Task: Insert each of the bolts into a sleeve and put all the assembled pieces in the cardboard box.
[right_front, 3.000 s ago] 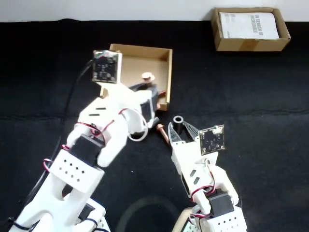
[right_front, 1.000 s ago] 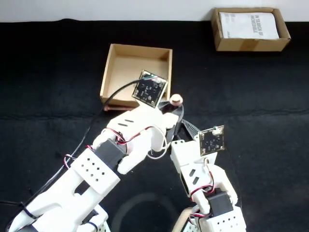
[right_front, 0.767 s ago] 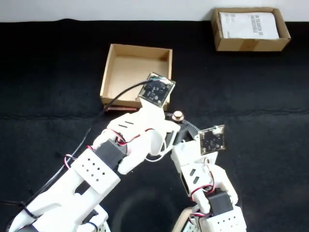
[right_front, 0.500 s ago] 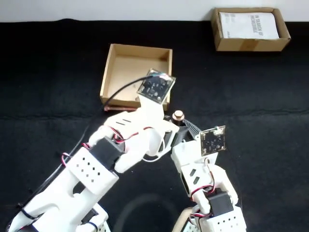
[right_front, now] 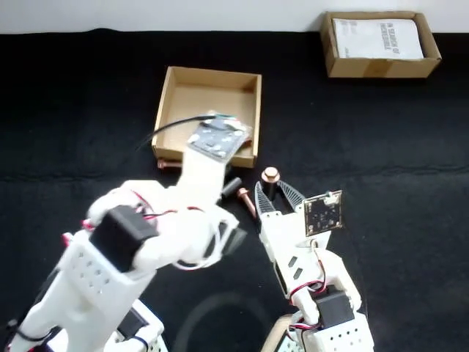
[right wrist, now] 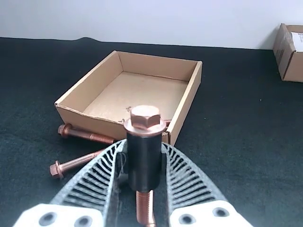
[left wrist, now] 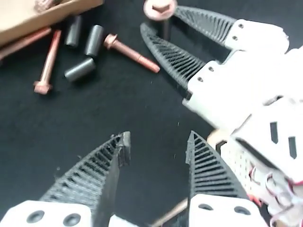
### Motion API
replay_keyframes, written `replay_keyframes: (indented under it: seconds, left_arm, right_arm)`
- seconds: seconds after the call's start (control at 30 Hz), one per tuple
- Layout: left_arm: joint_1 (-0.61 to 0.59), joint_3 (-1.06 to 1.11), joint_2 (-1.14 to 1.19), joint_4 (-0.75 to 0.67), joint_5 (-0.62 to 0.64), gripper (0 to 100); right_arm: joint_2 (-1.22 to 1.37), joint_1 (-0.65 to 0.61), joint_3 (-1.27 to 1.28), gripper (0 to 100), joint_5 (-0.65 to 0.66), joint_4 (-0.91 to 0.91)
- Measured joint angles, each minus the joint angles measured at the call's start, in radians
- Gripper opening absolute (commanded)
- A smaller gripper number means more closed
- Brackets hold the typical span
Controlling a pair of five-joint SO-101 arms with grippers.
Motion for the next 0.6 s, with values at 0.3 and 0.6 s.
replay_keyframes:
  seconds: [0.3, 0.6]
  left_arm:
    - [-0.193, -0.009, -0.239, -0.025, -0.002, 1]
    - [-0.499, 0.163, -0.517, -0.026, -0.002, 1]
  right_arm:
    - [0.000, -0.055, -0.034, 0.8, 0.150, 0.000]
    - [0.097, -0.074, -0.187, 0.8, 0.236, 0.000]
